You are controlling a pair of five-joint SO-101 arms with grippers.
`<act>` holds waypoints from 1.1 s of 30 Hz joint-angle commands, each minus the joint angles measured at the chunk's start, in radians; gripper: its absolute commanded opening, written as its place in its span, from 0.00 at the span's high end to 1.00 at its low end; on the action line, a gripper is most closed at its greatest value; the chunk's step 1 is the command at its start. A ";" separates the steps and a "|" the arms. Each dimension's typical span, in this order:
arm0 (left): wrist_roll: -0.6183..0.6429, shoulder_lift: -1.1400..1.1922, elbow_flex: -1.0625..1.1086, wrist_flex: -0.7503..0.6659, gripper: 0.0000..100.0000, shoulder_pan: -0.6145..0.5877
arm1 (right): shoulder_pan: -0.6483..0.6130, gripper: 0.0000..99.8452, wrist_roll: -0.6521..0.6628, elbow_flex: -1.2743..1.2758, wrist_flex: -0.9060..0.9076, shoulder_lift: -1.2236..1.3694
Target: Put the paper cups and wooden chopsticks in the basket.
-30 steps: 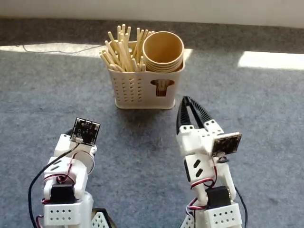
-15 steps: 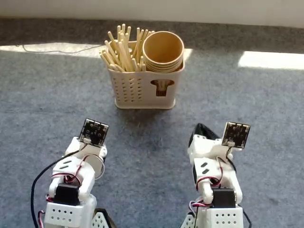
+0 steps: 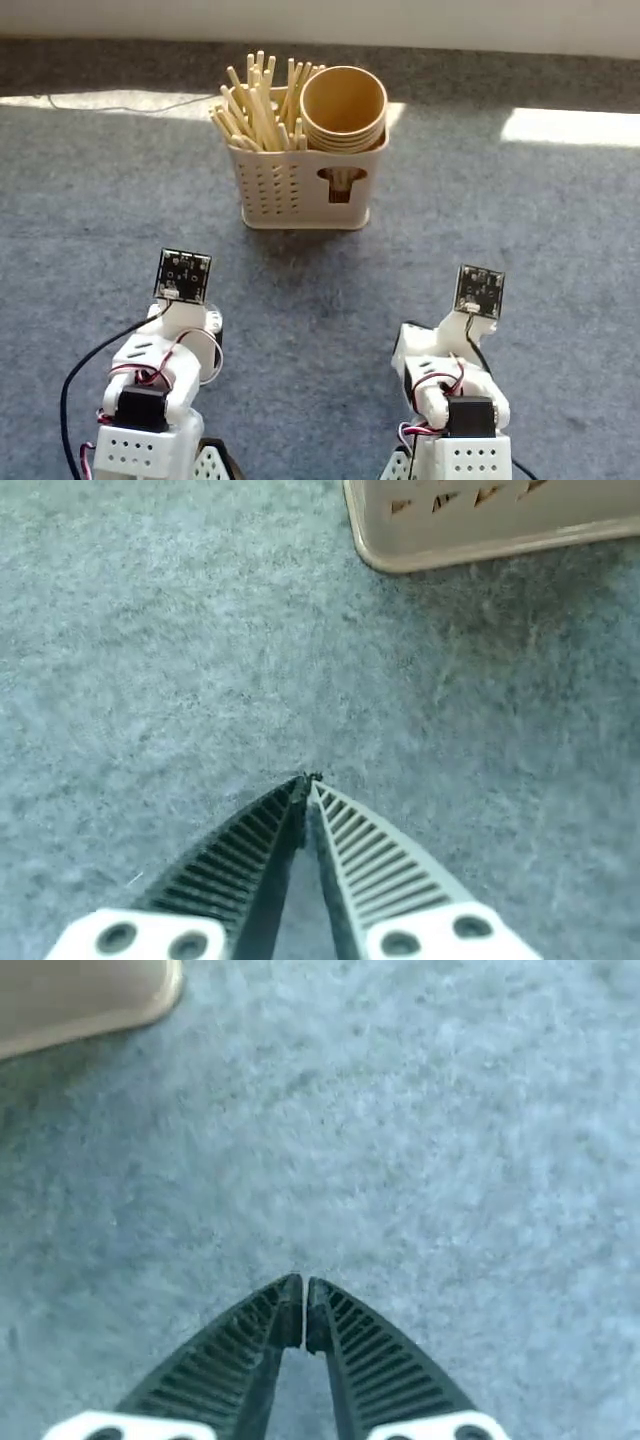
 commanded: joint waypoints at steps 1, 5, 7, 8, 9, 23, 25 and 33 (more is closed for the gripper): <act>-0.008 -0.005 0.019 0.023 0.99 0.018 | 0.010 0.98 -0.005 0.143 0.033 -0.007; -0.011 -0.005 0.019 0.057 0.99 0.015 | 0.010 0.98 -0.006 0.143 0.042 -0.007; -0.011 -0.005 0.019 0.109 0.99 0.015 | 0.010 0.98 -0.006 0.143 0.054 -0.007; -0.011 -0.005 0.019 0.141 0.99 0.013 | 0.010 0.98 -0.008 0.143 0.054 -0.007; -0.011 -0.005 0.019 0.172 0.99 0.012 | 0.010 0.98 -0.009 0.143 0.054 -0.007; -0.011 -0.007 0.019 0.238 0.99 0.012 | 0.010 0.98 -0.006 0.143 0.054 -0.007; -0.011 -0.007 0.019 0.238 0.99 0.012 | 0.010 0.98 -0.006 0.143 0.054 -0.007; -0.011 -0.007 0.019 0.238 0.99 0.013 | 0.010 0.98 -0.006 0.143 0.054 -0.007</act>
